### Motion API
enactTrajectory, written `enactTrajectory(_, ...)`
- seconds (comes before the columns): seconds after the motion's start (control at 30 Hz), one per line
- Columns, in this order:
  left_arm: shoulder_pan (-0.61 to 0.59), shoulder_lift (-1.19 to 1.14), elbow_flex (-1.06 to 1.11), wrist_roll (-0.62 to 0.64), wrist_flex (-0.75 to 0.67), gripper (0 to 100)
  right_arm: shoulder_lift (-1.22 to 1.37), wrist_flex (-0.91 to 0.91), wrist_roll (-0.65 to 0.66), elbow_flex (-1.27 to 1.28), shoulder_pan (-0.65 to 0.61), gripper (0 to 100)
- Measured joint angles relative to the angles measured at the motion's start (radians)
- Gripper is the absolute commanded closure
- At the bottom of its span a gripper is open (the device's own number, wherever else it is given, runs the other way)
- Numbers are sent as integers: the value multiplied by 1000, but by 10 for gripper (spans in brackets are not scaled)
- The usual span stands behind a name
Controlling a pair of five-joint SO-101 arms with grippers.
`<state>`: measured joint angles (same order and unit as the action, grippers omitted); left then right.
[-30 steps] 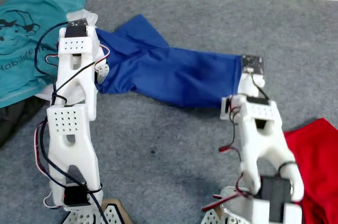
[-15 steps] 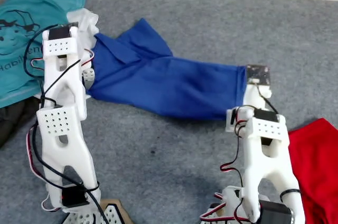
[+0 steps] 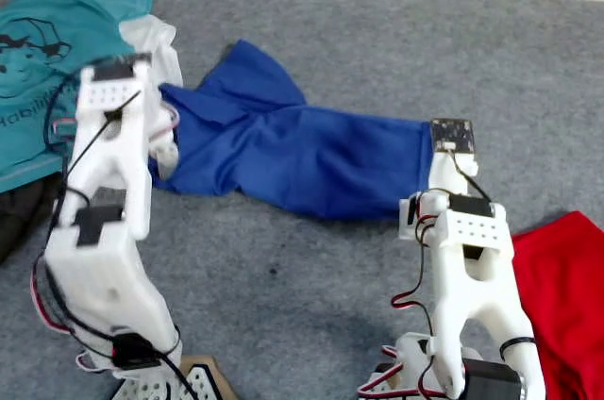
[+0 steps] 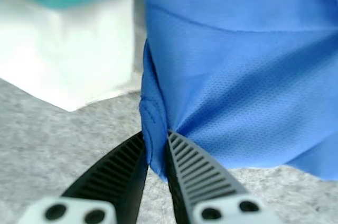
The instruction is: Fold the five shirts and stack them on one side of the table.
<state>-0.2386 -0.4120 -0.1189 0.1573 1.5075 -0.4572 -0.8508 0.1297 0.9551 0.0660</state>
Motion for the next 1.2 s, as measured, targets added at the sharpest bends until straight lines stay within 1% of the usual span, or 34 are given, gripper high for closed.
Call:
enactTrajectory(0.07,9,107,189,0,-104,995,0,-11,5,0,0,991)
enactTrajectory(0.17,20,270,436,0,-213,995,0,-46,34,0,-2,991)
enactTrajectory(0.27,17,411,618,-5,-267,995,0,-66,66,0,0,991)
enactTrajectory(0.33,-9,491,683,-35,-279,995,-5,-75,97,0,15,991)
enactTrajectory(0.47,-101,598,707,-100,-287,995,-9,-127,169,0,40,992)
enactTrajectory(0.63,-181,618,707,-161,-285,995,-51,-206,250,0,43,992)
enactTrajectory(0.73,-204,618,686,-167,-264,995,-143,-288,293,0,43,992)
enactTrajectory(0.9,-218,618,628,-183,-184,995,-364,-460,364,5,29,992)
enactTrajectory(1.0,-233,618,623,-186,-166,989,-456,-506,385,28,29,992)
enactTrajectory(1.07,-241,618,623,-186,-164,989,-471,-508,387,64,29,992)
enactTrajectory(1.13,-252,618,634,-195,-169,963,-479,-503,388,98,29,988)
enactTrajectory(1.2,-256,618,640,-199,-186,897,-482,-499,388,112,29,958)
